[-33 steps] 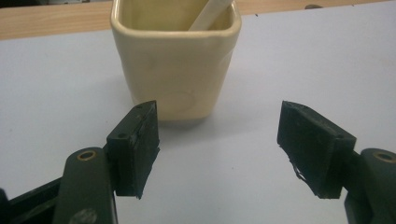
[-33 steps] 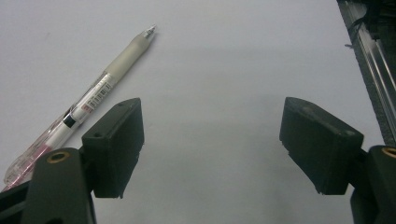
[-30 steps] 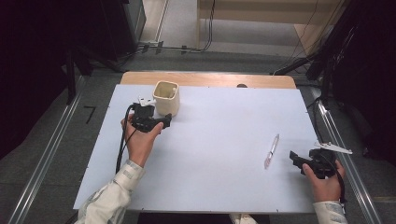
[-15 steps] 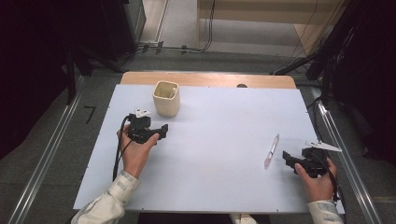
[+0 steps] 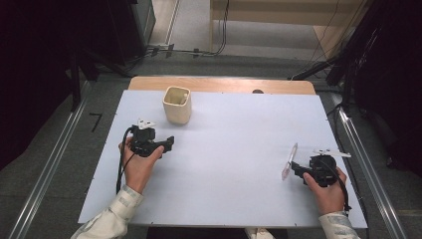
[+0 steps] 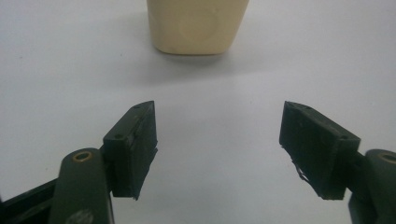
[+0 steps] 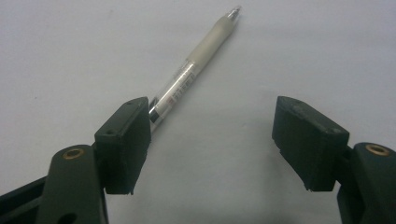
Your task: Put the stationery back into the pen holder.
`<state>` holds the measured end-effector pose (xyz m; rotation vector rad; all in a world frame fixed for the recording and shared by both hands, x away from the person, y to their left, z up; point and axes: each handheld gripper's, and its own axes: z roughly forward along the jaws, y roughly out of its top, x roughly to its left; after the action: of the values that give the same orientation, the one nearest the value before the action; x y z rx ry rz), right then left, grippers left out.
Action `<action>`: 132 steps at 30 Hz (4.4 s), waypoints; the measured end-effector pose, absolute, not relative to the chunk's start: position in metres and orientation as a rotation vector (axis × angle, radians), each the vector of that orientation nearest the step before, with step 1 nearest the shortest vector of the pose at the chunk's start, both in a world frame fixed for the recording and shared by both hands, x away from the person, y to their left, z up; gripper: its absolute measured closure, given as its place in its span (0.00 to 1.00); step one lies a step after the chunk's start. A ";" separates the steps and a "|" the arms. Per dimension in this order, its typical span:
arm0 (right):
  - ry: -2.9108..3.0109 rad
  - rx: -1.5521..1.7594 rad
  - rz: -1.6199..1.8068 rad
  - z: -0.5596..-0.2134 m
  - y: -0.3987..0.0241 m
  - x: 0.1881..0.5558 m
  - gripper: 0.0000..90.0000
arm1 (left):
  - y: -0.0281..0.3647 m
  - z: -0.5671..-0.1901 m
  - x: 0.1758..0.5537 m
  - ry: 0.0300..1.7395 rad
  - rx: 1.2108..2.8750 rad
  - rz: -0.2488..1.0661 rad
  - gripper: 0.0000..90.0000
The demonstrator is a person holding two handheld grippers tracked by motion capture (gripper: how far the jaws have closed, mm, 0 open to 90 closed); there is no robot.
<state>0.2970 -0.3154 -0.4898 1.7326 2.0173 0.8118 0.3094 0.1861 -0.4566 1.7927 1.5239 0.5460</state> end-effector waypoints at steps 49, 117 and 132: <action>2.115 1.753 0.757 -0.489 -0.291 0.309 0.70 | 0.197 -0.478 0.274 1.568 1.835 0.514 0.24; 2.249 1.640 0.711 -0.477 -0.265 0.327 0.87 | 0.196 -0.478 0.271 1.550 1.852 0.523 0.24; 2.247 1.492 0.970 -0.465 -0.231 0.325 0.87 | 0.202 -0.481 0.267 1.564 1.850 0.517 0.24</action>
<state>0.3248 -0.2309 -0.4647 1.4917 2.2467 0.9699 0.2673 0.2015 -0.4810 1.8504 1.5644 0.5174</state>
